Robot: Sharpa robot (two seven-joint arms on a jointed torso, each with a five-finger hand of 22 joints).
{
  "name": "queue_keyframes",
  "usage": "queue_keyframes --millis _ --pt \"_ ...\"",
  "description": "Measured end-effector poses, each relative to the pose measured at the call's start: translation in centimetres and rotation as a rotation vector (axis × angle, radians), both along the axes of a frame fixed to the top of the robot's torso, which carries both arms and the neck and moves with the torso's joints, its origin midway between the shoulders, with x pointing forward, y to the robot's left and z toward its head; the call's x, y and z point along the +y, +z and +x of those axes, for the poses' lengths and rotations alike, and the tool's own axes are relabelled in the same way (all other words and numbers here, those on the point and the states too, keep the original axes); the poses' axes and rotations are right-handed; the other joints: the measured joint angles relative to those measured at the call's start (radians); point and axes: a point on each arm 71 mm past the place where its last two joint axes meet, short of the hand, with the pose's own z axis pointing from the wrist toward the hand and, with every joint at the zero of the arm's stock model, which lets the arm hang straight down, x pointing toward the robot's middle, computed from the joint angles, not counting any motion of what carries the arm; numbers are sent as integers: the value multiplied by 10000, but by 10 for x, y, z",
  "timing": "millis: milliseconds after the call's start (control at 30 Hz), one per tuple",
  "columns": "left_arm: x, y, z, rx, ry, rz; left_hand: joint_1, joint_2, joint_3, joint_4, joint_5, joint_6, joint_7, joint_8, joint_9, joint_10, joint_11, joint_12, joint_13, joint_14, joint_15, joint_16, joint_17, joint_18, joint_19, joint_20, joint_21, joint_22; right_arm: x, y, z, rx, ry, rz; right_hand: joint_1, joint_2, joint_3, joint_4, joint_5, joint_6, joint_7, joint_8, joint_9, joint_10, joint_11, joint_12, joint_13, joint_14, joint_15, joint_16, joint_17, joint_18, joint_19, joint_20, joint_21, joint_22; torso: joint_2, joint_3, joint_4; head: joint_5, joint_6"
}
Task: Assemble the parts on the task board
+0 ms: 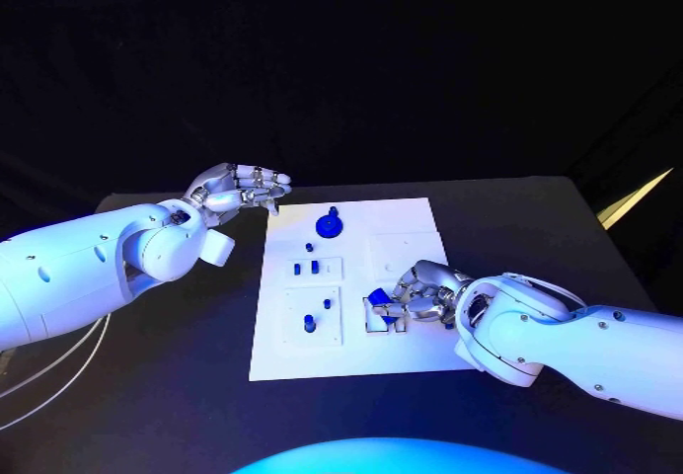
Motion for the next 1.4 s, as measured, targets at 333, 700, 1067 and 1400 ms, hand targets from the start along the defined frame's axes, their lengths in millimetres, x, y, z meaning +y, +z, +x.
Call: queue_keyframes --millis 333,700,1067,1400 --pt "0 0 0 13 -1 4 0 0 0 0 0 0 0 0 -1 2 0 1 0 0 0 0 0 0 0 0 0 -1 5 -1 3 79 224 -257 -93 90 -111 108 -2 41 -41 7 166 39 -28 50 46 1 -2 0 0 0 0 -1 0 0 -5 6 -5 31 -37" --pt "1 0 0 37 -8 13 0 0 0 0 0 0 0 0 -2 -1 0 46 0 0 0 0 0 0 0 0 0 0 7 -2 1 159 322 -257 -94 91 -128 92 -2 59 -57 8 221 59 -48 51 105 1 -2 1 0 0 -1 -2 3 0 -8 6 -6 48 -70" --pt "1 0 0 80 -45 18 -1 1 0 0 0 -71 0 1 -5 2 -2 46 0 0 0 0 0 -1 0 0 0 -2 8 -4 -2 209 366 -222 -218 215 -128 91 -2 76 -72 8 206 76 -63 53 113 2 -4 39 0 -1 -1 -3 118 0 -9 6 -8 66 -71" --pt "2 0 -1 98 -48 25 -1 1 0 1 0 -87 15 17 -8 -2 0 46 -1 0 0 0 0 0 0 0 -1 -6 7 -4 -4 228 350 -198 -264 261 -139 80 -1 77 -73 8 201 76 -63 177 117 2 -4 39 0 -4 -103 -108 181 0 -7 1 -8 81 -64"
